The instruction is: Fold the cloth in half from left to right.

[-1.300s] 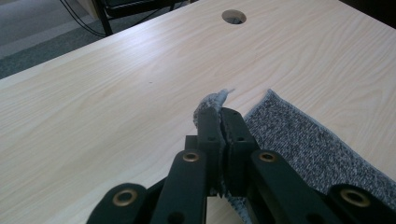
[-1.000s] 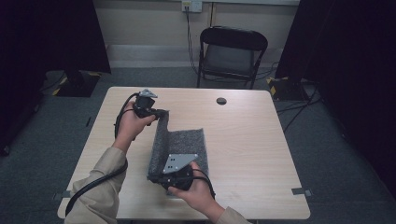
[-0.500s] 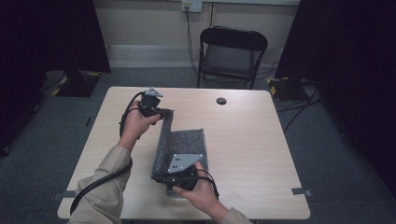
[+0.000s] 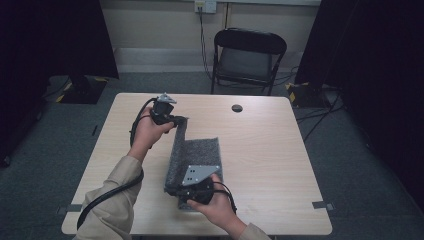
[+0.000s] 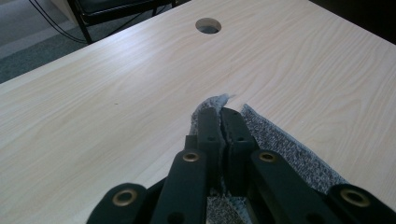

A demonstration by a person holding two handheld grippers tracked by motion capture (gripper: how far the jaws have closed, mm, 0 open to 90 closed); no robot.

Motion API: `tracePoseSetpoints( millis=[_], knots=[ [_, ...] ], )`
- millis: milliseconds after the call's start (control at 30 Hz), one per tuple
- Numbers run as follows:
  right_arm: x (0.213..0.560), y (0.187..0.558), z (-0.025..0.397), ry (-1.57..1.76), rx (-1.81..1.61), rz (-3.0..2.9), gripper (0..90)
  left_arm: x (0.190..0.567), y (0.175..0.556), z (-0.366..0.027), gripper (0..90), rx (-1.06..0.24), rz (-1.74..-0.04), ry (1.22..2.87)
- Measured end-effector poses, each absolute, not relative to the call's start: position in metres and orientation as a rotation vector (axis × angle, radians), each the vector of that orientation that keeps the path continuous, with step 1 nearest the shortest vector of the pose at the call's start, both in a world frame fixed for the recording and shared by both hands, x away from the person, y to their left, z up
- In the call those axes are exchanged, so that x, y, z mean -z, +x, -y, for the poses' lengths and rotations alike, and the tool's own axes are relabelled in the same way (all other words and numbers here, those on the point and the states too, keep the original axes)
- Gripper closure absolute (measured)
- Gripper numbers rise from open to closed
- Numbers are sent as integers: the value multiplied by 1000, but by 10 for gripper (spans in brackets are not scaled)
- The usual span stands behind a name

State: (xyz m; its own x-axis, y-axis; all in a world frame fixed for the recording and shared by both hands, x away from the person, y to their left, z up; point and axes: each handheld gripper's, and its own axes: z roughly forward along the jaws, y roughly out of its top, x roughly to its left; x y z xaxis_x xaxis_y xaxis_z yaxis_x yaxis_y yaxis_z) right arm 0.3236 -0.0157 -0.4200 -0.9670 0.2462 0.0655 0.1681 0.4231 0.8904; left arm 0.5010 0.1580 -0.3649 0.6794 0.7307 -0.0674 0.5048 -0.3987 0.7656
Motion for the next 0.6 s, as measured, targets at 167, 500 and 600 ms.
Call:
tracePoseSetpoints(
  millis=[167,500,600],
  knots=[
    [420,324,18,378,-1602,-2585,864,364,501,-154,876,-349,-943,2086],
    [420,324,24,385,-1606,-2578,864,362,503,-149,876,-347,-936,2093],
    [418,324,25,387,-1609,-2574,864,361,504,-146,876,-345,-931,2091]
  ],
)
